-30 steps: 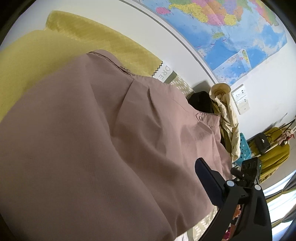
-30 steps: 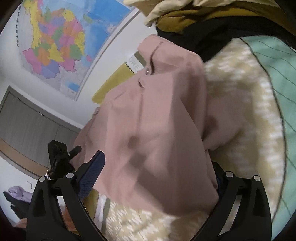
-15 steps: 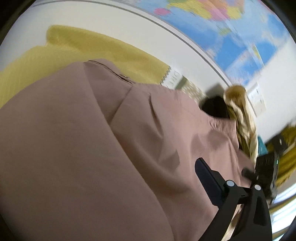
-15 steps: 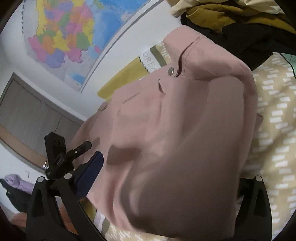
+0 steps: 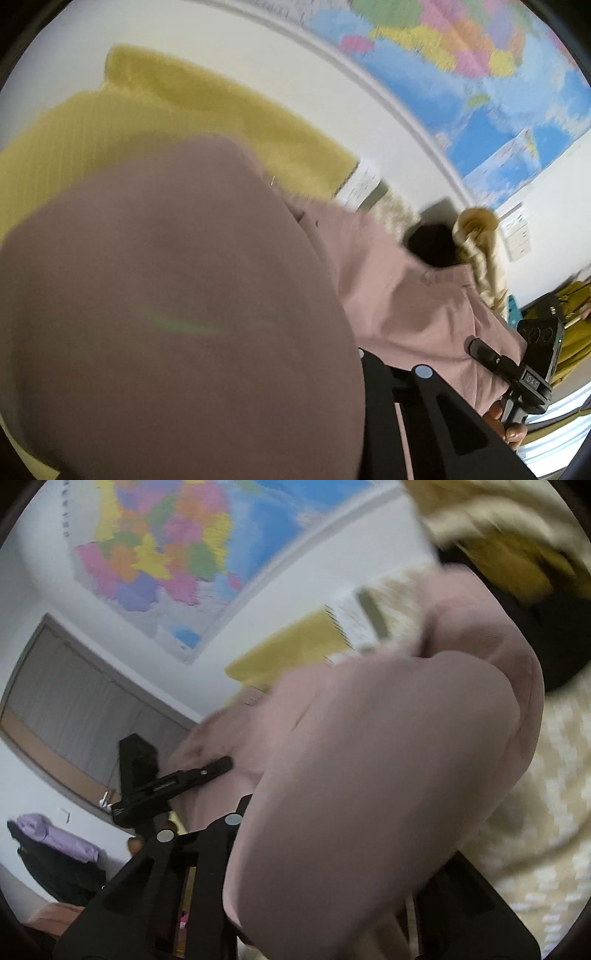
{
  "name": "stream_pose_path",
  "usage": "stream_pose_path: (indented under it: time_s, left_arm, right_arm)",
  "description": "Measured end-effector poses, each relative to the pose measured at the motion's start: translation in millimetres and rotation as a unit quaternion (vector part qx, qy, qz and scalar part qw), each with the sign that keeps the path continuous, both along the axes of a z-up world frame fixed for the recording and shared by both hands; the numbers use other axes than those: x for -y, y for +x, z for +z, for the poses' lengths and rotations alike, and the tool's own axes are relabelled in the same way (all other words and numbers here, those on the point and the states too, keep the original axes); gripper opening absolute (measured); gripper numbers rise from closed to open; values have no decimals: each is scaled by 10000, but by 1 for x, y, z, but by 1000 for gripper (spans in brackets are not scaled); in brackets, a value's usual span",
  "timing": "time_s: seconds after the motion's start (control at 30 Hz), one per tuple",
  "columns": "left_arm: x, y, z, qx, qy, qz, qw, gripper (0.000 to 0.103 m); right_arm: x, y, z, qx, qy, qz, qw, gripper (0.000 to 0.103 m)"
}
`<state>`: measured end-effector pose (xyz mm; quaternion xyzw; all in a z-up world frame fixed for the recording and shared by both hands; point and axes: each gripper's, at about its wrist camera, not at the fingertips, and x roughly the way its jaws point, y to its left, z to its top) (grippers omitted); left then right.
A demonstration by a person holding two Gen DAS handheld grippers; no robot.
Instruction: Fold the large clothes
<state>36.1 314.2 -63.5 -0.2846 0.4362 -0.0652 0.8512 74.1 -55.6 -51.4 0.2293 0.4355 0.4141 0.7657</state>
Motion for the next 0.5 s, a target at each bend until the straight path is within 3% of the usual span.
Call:
stream_pose_path:
  time_s: [0.2,0.33,0.5]
  left_arm:
    - [-34,22,64,560,533,182,9968,14]
    - [-73,39,102,796,827,517,9920,14]
    - [-141,52,150,1147,1272,1194,9780,14]
  right_arm:
    - [-42,29,70,610,200,187,9978,21]
    - [-95,59,117,1053,246,367,9935,20]
    - [-162,92,152,1405,476,543,9875,18]
